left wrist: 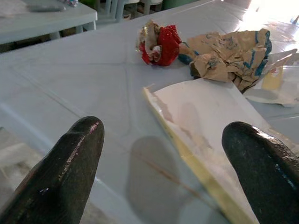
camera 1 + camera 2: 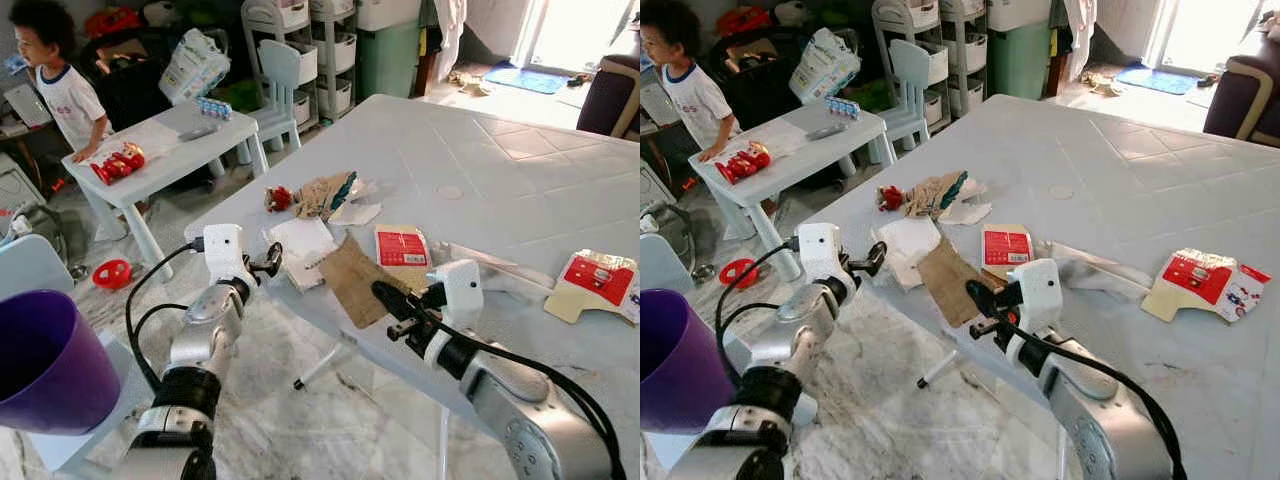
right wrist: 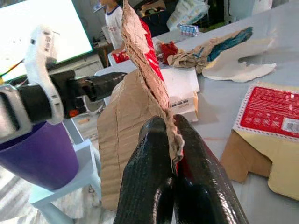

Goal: Picking trash to rubbish bin

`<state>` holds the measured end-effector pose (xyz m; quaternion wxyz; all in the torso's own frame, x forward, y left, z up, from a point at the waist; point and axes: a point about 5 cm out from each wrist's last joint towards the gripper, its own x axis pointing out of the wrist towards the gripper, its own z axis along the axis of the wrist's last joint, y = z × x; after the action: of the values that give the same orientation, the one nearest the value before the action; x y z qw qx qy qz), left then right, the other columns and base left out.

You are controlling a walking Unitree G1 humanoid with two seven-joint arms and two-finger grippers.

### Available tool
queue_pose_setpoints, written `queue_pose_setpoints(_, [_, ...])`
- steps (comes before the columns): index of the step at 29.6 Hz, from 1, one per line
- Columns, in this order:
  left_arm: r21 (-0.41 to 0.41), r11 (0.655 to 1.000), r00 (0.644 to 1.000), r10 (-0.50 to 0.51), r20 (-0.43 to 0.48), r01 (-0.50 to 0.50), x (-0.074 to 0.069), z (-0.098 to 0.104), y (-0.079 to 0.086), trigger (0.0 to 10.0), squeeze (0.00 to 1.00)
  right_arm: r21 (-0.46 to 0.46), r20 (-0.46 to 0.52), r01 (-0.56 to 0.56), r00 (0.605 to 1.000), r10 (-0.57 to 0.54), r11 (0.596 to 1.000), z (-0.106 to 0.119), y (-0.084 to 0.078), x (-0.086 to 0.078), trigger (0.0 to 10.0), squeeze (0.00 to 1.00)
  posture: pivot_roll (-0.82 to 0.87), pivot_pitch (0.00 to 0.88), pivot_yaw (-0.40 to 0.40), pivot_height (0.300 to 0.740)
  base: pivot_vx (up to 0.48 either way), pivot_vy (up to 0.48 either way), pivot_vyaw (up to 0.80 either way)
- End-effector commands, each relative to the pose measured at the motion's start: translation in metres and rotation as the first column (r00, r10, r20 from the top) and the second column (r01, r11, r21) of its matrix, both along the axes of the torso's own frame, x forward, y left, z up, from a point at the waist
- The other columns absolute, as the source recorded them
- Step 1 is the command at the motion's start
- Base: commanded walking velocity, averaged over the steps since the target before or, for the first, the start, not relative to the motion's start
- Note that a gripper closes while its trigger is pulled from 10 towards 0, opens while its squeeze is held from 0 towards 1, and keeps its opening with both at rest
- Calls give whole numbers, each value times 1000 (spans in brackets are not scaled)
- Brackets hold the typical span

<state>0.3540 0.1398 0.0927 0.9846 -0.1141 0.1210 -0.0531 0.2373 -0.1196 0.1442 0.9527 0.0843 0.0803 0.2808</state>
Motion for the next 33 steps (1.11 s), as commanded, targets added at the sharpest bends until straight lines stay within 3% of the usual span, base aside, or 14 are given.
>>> queue_pose_setpoints(1, [-19, 1000, 1000, -10, 30, 11, 5, 6, -2, 10000, 0, 10, 11, -3, 1000, 3, 1000, 7, -2, -5, 0, 0, -178, 29, 78, 740, 0, 0, 0])
queue_pose_setpoints(9, [-31, 1000, 1000, -6, 28, 7, 16, 13, -9, 10000, 0, 5, -3, 8, 1000, -8, 1000, 7, -4, -12, 0, 0, -196, 35, 85, 740, 0, 0, 0])
queue_pose_setpoints(22, [-21, 1000, 995, 10, -98, -12, 15, -7, -19, 10000, 0, -21, -19, 35, 999, -35, 999, 12, -6, -21, 0, 0, -249, 36, 103, 740, 0, 0, 0])
queue_pose_setpoints(23, [-15, 1000, 995, 11, -102, -12, 15, -7, -19, 9255, 0, -21, -20, 36, 999, -37, 999, 12, -7, -21, 0, 0, -250, 35, 106, 740, 0, 0, 0])
queue_pose_setpoints(24, [-11, 1000, 994, 12, -108, -14, 15, -8, -19, 9255, 0, -22, -20, 37, 999, -38, 999, 12, -7, -21, 0, 0, -249, 35, 105, 740, 0, 0, 0])
queue_pose_setpoints(25, [-1, 1000, 992, 18, -122, -18, 15, -9, -19, 4902, 0, -22, -21, 39, 999, -39, 999, 12, -7, -21, 0, 0, -248, 34, 107, 740, 0, 0, 0])
queue_pose_setpoints(26, [5, 1000, 990, 27, -139, -27, 14, -11, -18, 3882, 0, -23, -21, 40, 999, -40, 999, 12, -6, -21, 0, 0, -248, 33, 107, 740, 0, 0, 0])
queue_pose_setpoints(27, [3, 1000, 989, 31, -144, -31, 14, -12, -18, 3882, 0, -23, -21, 40, 999, -40, 999, 12, -6, -21, 0, 0, -248, 32, 108, 740, 0, 0, 0])
queue_pose_setpoints(28, [-5, 999, 988, 35, -151, -37, 14, -13, -17, 0, 0, -23, -21, 39, 999, -40, 999, 12, -6, -20, 0, 0, -249, 32, 109, 740, 0, 0, 0])
queue_pose_setpoints(33, [-23, 998, 982, 57, -179, -62, 12, -17, -14, 0, 0, -27, -22, 38, 999, -39, 999, 12, -5, -20, 0, 0, -244, 31, 111, 740, 0, 0, 0])
